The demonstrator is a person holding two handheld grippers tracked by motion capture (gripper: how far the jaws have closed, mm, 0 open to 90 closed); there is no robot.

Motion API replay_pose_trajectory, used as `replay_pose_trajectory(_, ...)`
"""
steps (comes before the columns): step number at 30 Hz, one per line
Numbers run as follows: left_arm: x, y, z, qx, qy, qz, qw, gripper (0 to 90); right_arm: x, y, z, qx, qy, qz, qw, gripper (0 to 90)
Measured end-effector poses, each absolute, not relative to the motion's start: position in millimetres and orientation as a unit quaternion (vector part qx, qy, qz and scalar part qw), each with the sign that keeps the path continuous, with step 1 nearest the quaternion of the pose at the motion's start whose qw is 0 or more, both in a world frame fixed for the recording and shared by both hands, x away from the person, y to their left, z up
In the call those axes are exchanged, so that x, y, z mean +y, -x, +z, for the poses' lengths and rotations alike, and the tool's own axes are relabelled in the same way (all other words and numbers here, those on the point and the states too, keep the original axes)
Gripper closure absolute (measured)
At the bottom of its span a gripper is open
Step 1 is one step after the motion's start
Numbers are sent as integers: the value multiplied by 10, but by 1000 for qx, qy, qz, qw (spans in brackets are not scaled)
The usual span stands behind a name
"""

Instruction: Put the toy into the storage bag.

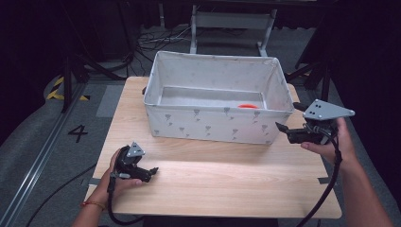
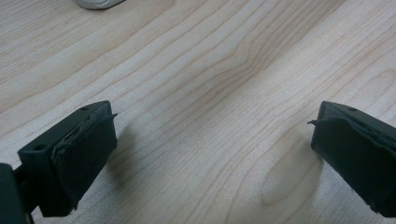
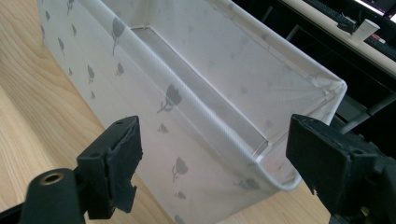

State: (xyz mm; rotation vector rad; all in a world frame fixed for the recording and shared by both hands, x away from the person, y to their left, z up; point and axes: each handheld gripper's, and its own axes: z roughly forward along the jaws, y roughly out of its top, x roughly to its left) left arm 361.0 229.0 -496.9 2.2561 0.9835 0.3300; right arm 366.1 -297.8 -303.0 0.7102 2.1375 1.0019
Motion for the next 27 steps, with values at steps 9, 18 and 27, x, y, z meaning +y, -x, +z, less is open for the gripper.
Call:
replay_pose_trajectory(9, 2290, -3608, -4969, 376, -859, 127, 323, 5, -3049, -3522, -3240, 816, -278, 377, 339, 187)
replay_pose_trajectory(18, 2288, -3605, -4968, 377, -859, 128, 323, 5, -3160, -3396, -3428, 817, -287, 368, 340, 184)
replay_pose_trajectory(27, 2288, -3605, -4968, 377, -859, 128, 323, 5, -3237, -3361, -3713, 822, -303, 336, 345, 170)
